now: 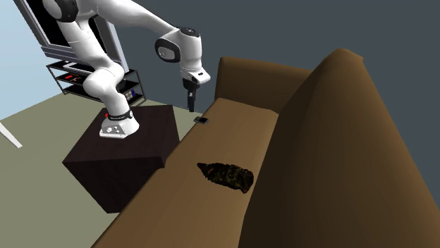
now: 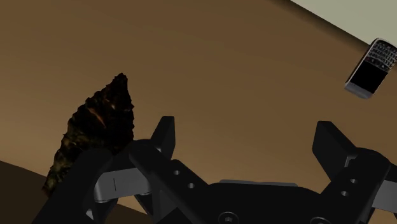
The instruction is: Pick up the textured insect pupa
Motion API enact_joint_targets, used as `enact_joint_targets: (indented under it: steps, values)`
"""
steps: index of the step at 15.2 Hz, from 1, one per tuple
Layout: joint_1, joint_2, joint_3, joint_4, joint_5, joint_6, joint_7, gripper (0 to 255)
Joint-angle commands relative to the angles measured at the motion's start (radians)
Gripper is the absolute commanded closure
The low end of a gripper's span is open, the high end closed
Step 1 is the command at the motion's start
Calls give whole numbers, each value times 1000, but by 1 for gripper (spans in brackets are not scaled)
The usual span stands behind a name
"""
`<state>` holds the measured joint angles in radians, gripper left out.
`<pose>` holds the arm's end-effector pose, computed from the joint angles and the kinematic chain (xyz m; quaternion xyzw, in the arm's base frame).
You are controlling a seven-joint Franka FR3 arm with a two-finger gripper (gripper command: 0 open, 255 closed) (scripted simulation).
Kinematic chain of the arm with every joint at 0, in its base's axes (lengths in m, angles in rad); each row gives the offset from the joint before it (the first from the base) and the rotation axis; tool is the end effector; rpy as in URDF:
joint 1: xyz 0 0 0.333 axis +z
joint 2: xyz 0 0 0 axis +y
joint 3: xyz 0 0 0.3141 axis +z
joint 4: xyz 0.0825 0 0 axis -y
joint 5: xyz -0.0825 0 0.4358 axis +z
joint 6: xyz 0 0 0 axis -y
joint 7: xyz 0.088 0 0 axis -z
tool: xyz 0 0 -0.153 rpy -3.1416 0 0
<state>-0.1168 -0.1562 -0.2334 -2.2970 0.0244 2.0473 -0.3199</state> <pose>0.4873 -0.1738 0.3278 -0.9982 0.0190 0.0369 0.0430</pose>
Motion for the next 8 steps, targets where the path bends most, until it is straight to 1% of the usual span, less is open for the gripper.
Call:
enact_joint_targets:
  steps: [1,8]
  values:
    - [-10,67,-17,36,9,37,-24,0]
    - [-52,314,-55,198,75,135,-108,0]
